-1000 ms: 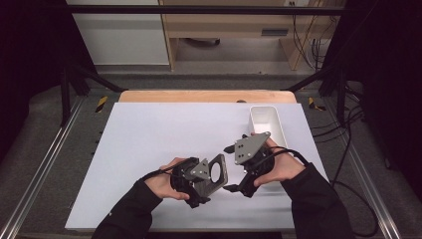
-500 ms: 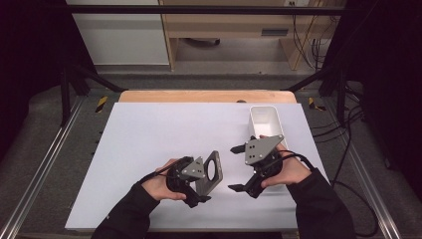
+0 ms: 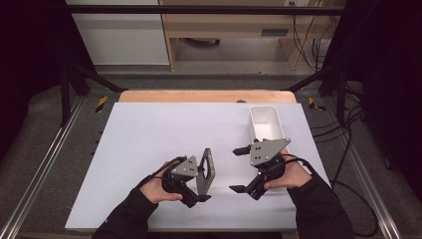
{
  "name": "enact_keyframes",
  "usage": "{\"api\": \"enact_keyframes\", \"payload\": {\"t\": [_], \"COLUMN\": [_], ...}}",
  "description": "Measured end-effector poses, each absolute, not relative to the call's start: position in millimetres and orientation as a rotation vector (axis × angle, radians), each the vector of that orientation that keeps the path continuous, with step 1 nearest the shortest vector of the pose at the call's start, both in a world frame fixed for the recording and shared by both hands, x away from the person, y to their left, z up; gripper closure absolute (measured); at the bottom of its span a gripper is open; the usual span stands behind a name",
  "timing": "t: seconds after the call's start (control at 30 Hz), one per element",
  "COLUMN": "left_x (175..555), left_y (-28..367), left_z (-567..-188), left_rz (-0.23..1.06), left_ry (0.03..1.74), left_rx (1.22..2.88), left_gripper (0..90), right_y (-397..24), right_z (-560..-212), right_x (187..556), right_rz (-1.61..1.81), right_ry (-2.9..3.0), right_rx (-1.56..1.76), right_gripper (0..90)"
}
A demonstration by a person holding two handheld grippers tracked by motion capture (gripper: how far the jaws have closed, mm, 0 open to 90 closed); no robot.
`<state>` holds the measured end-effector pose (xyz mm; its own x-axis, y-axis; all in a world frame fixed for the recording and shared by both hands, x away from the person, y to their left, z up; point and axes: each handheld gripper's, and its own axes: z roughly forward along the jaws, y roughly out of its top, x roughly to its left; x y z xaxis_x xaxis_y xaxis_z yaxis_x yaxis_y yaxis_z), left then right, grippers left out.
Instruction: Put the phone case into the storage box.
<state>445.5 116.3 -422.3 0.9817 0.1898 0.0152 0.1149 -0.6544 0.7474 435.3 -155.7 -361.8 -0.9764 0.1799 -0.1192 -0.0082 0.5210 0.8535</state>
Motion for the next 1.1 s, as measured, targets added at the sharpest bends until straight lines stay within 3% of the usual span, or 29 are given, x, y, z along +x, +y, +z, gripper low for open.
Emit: {"api": "enact_keyframes", "payload": {"t": [0.37, 1.1], "left_x": [445, 444], "left_y": [118, 117], "left_z": [-429, -420], "left_rz": [0.066, 0.093], "left_ry": [0.213, 0.172], "left_rx": [2.213, 2.116], "left_gripper": [11.4, 11.4], "right_y": [-155, -143], "right_z": [-368, -362], "right_x": [434, 433], "right_rz": [1.505, 1.575], "right_ry": [2.552, 2.522], "right_rx": [0.167, 0.153], "right_gripper": [2.3, 3.0]}}
